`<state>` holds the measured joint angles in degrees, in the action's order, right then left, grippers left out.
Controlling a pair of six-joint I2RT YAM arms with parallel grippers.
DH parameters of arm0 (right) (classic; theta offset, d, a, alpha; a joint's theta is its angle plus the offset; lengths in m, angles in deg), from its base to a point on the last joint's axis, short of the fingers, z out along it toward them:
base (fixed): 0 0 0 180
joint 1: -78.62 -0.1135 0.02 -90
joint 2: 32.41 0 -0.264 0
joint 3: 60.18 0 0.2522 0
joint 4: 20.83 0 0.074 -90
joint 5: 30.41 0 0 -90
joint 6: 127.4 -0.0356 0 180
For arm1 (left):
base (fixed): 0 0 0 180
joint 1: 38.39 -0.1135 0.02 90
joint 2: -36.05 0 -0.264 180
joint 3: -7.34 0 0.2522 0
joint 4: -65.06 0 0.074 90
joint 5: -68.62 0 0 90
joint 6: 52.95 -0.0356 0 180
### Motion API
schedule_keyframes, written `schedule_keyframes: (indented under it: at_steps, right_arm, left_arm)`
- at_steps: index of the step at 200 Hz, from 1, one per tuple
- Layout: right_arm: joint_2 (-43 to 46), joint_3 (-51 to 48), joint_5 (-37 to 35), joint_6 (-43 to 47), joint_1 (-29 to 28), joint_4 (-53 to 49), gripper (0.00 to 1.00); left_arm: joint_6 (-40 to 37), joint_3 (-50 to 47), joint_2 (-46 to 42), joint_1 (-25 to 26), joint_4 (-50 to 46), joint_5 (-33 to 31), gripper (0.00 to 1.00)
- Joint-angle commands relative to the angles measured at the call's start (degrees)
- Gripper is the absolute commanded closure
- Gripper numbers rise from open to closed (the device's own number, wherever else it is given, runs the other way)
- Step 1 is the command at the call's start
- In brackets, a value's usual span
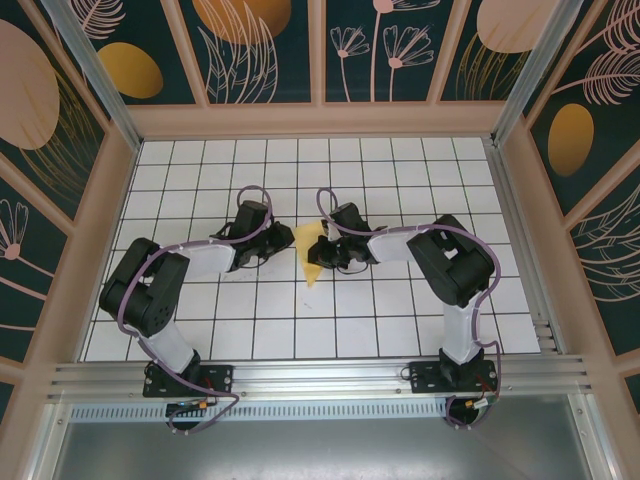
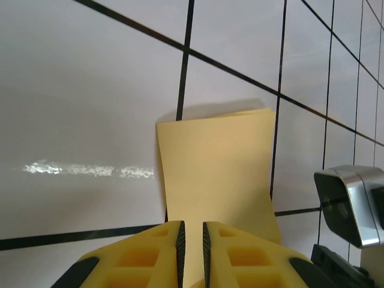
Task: Fold a paper plane with a square sheet of paper (pick it up from the middle)
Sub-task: Third fold the triangle at the center of the table.
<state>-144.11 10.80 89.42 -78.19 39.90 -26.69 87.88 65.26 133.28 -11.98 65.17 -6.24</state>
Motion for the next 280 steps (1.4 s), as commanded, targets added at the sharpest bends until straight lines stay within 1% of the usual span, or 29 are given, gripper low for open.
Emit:
schedule_keyframes:
  at_steps: [1,19,42,85,109,128,137,175,215,255,280]
  right_arm:
    - [-1.7,-1.2,-2.4,0.8,0.1,-2.0,0.95]
    - [-1.8,-1.1,-2.6,0.8,0.1,-2.3,0.97]
    - [-1.9,-1.0,-2.8,0.9,0.1,-2.8,1.00]
    - [-2.2,-1.0,-2.8,0.9,0.1,-3.0,1.00]
    - [-2.3,-1.0,-2.8,0.9,0.1,-3.0,1.00]
    - [-2.3,-0.8,-2.9,0.9,0.1,-3.1,1.00]
    - [-2.5,-0.9,-2.9,0.8,0.1,-3.1,1.00]
    - [-2.4,-0.8,-3.1,0.7,0.1,-3.1,1.00]
    - [-2.5,-0.7,-3.0,0.7,0.1,-3.2,1.00]
    - [-2.6,-0.7,-3.0,0.8,0.1,-3.2,1.00]
    - [-2.5,-0.7,-2.9,0.8,0.1,-3.3,1.00]
  left_arm:
    - [-1.0,-1.3,-2.0,0.1,2.0,3.2,0.82]
    - [-1.3,-1.5,-2.3,0.9,2.1,4.6,0.82]
    - [-1.5,-1.2,-1.8,2.8,1.8,5.3,0.86]
    - [-1.7,-1.3,0.1,5.7,0.0,5.2,0.95]
    - [-1.6,-1.6,0.6,5.9,-1.1,4.1,0.98]
    - [-1.3,-1.6,0.6,6.1,-0.6,4.5,1.00]
    - [-1.3,-1.5,2.2,6.1,-1.2,4.2,1.00]
    - [-1.4,-1.5,2.1,6.1,-3.8,1.6,1.00]
    - [-1.0,-1.8,2.1,6.2,-1.2,4.8,1.00]
    - [-0.8,-1.8,3.1,6.3,-0.8,5.3,1.00]
    - [-0.9,-1.3,4.2,6.3,-2.5,3.6,1.00]
